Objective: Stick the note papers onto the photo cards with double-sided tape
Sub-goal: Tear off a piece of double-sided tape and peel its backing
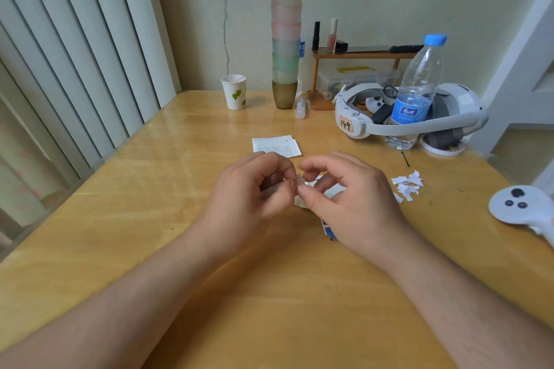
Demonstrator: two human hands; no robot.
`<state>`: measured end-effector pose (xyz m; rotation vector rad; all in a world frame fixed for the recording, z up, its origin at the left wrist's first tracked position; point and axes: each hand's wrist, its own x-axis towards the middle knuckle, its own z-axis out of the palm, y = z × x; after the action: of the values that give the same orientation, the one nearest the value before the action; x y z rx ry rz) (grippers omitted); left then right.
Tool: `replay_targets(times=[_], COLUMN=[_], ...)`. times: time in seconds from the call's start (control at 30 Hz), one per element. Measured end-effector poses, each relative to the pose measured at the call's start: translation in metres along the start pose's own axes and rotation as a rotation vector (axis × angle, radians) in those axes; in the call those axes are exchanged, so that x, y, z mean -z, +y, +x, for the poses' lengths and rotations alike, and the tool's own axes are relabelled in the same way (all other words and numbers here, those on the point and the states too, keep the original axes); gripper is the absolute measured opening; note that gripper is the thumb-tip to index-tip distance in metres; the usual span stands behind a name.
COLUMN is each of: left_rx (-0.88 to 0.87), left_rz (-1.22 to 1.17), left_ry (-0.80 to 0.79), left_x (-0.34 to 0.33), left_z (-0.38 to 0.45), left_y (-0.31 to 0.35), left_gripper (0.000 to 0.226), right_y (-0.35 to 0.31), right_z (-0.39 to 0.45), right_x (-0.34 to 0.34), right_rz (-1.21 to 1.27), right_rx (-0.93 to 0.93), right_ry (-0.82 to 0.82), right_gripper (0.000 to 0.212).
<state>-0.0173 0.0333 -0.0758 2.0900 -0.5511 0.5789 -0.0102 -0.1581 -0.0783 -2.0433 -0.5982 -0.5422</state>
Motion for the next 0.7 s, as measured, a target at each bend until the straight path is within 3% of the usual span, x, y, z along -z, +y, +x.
replay_targets(times=[0.17,0.43,0.5,0.7], left_rx=[0.086,0.012,0.037,0.152], left_rz=[0.001,0.081,0.016,-0.335], left_ry=[-0.081,-0.128,-0.163,-0.245], left_x=[0.004,0.007,0.008,0.012], left_z=[0.001,0.002,0.002,0.003], left_y=[0.0,-0.001,-0.001,0.0], left_gripper=[0.014,0.013,0.008,0.026], right_y=[0.003,0.003,0.002,-0.002], right_z=[0.003,0.003,0.003,0.004], right_x=[0.004,0.003,0.004,0.006], right_rz=[-0.16,-0.138,-0.127,-0.119], right_rx=[0.237,0.279,0.282,0.318], right_ry=[0.039,0.028,0.011,0.004], right_gripper=[0.006,0.006,0.007,0.01])
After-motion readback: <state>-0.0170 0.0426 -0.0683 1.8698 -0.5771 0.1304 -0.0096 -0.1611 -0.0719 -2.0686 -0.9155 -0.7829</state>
